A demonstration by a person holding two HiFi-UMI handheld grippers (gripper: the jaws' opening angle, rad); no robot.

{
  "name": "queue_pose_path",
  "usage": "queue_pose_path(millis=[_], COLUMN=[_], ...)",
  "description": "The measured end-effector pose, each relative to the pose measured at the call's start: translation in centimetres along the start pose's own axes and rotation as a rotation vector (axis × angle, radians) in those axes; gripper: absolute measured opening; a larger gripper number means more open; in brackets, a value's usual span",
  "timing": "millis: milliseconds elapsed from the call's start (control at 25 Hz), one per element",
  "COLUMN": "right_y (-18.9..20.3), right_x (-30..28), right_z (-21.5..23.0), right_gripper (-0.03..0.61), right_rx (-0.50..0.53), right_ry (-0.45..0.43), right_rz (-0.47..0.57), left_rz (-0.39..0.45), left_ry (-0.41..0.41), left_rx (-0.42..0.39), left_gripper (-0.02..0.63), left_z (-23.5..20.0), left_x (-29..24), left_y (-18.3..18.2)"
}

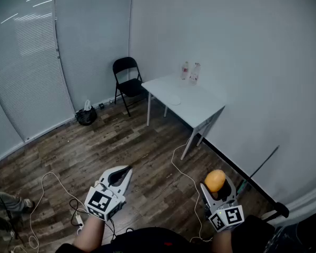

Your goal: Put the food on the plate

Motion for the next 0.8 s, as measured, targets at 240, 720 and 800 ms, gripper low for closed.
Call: queue_pose_path(millis=[240, 720, 800], right_y=[-0.4, -0.5, 0.0], right_x=[0.6, -1.1, -2.4], right_z=[0.2, -1.8, -3.0], right_gripper=[0.374, 0.374, 0.374], right_rx=[0.011, -0.037, -0.046], right_ry=[0.002, 0.015, 0.012], right_rz=[0.003, 0.031, 0.027], left_rz=[0.012, -0.008, -0.016], left_ry=[0.007, 0.006, 0.003], left_rx=[0.001, 0.025, 0.024], left_gripper=[0.023, 0.023, 0.023], left_z=[0.8, -1.3, -2.7], left_x=[0.2, 2.7, 3.5], left_y=[-0.3, 0.7, 1.2])
Point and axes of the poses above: the fingertips, and each gripper's own axes: x backward along the fingers, z to its right, y out of its underside, the point moved 4 cm from there along x, backward along the fingers, and after that the axes turned 9 degrees about -y, right-handed, at the moved point
